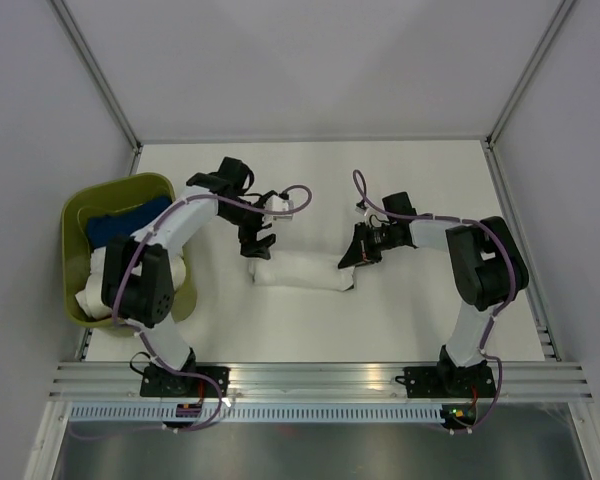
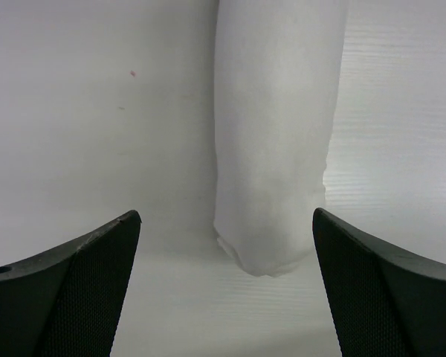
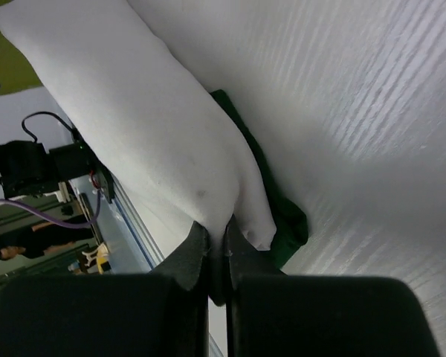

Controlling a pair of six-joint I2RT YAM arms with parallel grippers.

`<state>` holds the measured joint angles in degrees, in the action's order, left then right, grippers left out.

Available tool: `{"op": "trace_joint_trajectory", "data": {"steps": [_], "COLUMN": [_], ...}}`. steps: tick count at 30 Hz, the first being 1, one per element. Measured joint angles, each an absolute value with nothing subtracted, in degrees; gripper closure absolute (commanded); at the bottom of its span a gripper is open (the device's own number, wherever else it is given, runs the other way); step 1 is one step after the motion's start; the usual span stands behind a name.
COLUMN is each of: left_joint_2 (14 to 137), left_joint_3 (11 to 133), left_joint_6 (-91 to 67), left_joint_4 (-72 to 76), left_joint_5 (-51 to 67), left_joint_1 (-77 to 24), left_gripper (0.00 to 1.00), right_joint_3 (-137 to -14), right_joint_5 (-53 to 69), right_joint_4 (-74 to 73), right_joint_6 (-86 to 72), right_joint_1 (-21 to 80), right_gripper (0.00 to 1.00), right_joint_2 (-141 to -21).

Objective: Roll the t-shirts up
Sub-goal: Roll the tshirt, then place the rolled tshirt into the container

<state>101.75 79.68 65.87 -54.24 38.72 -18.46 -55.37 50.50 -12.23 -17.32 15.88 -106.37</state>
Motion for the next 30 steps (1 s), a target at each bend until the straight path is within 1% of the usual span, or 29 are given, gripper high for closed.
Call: {"op": "trace_joint_trajectory", "data": {"steps": [3,5,8,10,17,24,27,30], "left_joint_2": [94.8,91.7,91.6,93.1,99.3,98.5,96.2,96.4], "left_joint_3": [75.0,71.0,65.6,63.1,63.6,63.8,63.4,63.8], "left_joint_6": [65.9,65.9,65.6,65.3,64.2,64.6,66.0,67.4], "left_joint_4": [-46.4,-42.0,-36.8,-34.2,-25.5,-22.4,-22.3,-21.7], "left_joint_5": [35.5,32.6,29.5,27.4,21.2,21.0,22.0,21.9], "left_joint_1": [-23.0,-28.6,-36.3,-38.6,-39.1,-39.1,-39.1,-39.1], "left_gripper": [0.0,0.0,0.0,0.0,0.0,0.0,0.0,0.0], "right_joint_3": [-57.1,-57.4,-57.4,-57.5,-58.2,-58.3,-58.3,-58.3], "right_joint_5": [50.4,50.3,50.3,50.3,50.1,50.1,50.1,50.1], "right_joint_4": [-12.6,-12.9,-13.5,-13.5,-15.3,-15.9,-16.2,-16.6], "right_joint_6": [-20.0,-21.0,-21.5,-21.4,-19.5,-18.4,-18.2,-18.0], "right_joint_1": [15.0,14.7,14.4,14.4,14.4,14.4,14.4,14.4], "right_gripper": [0.99,0.99,0.97,0.96,0.94,0.94,0.93,0.92], "right_joint_2": [-108.2,-109.2,-109.7,-109.7,-109.7,-109.7,-109.7,-109.7]}}
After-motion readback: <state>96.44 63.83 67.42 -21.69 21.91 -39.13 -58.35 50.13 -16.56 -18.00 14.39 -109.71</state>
